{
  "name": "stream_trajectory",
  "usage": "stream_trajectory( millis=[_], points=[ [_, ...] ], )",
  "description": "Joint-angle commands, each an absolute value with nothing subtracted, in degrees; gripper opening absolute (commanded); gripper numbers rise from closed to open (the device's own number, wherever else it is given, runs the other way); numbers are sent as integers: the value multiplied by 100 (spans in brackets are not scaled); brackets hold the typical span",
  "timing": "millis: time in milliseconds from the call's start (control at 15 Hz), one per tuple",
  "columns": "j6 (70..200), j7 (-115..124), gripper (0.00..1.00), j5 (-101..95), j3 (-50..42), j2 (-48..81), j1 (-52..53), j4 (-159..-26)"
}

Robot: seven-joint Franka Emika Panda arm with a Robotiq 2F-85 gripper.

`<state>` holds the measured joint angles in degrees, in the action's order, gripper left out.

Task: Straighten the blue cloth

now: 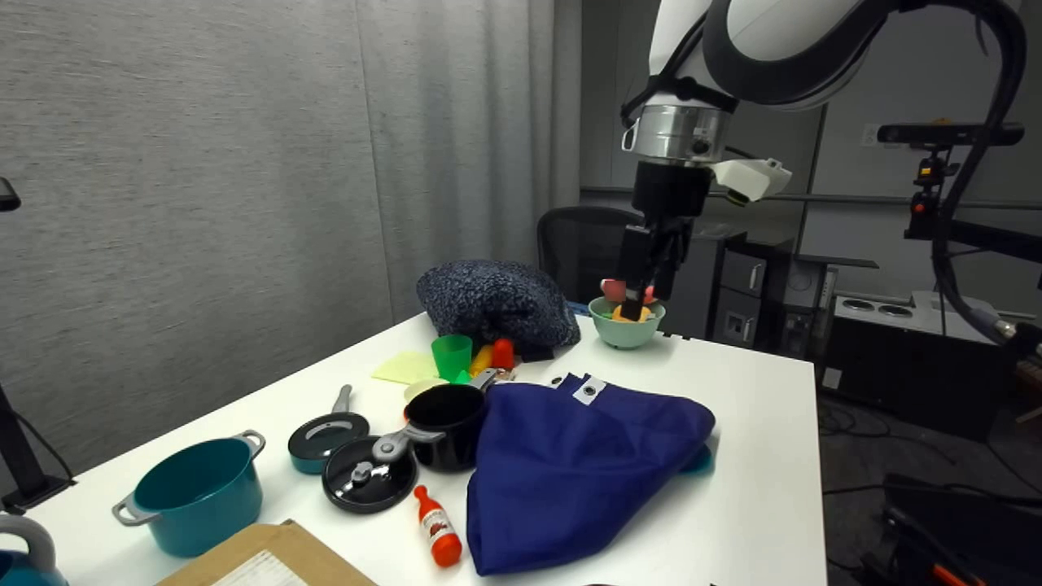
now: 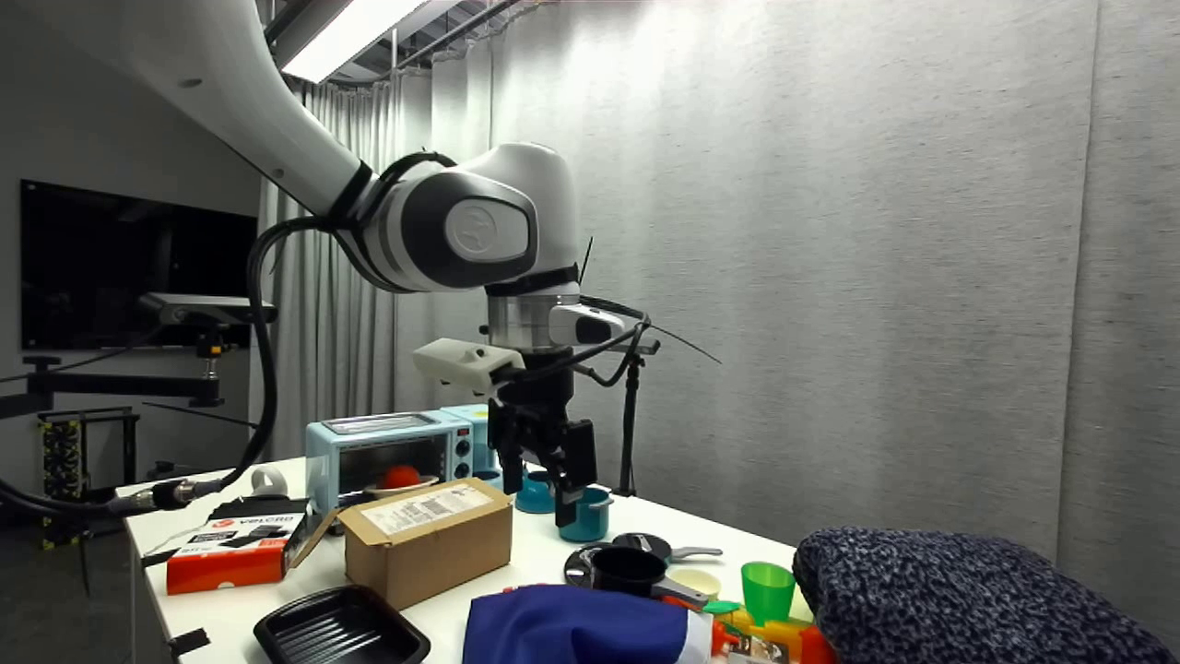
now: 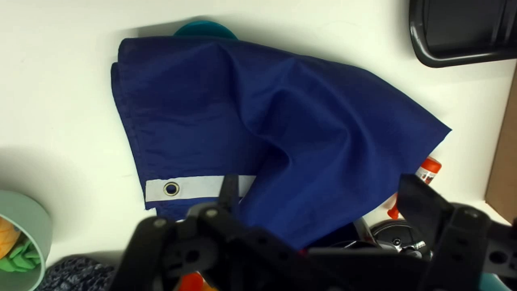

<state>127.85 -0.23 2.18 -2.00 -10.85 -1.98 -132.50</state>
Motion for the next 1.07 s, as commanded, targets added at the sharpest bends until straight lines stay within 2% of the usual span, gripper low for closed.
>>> stream_trajectory(
  millis=[0, 333, 733, 800, 867, 1000],
  points=[
    [13183, -157, 100, 273, -218, -496, -169, -13069],
    [14025, -715, 100, 595, -54, 1068, -46, -12525],
    [13313, -1240, 100, 129, 237, 2366, -64, -11592],
    [13228, -1275, 75, 28, 228, 2465, -60, -11512],
    [13177, -1362, 74, -73, 226, 2529, -69, -11482],
    [13091, -1525, 58, -170, 284, 2687, -77, -11358]
  ],
)
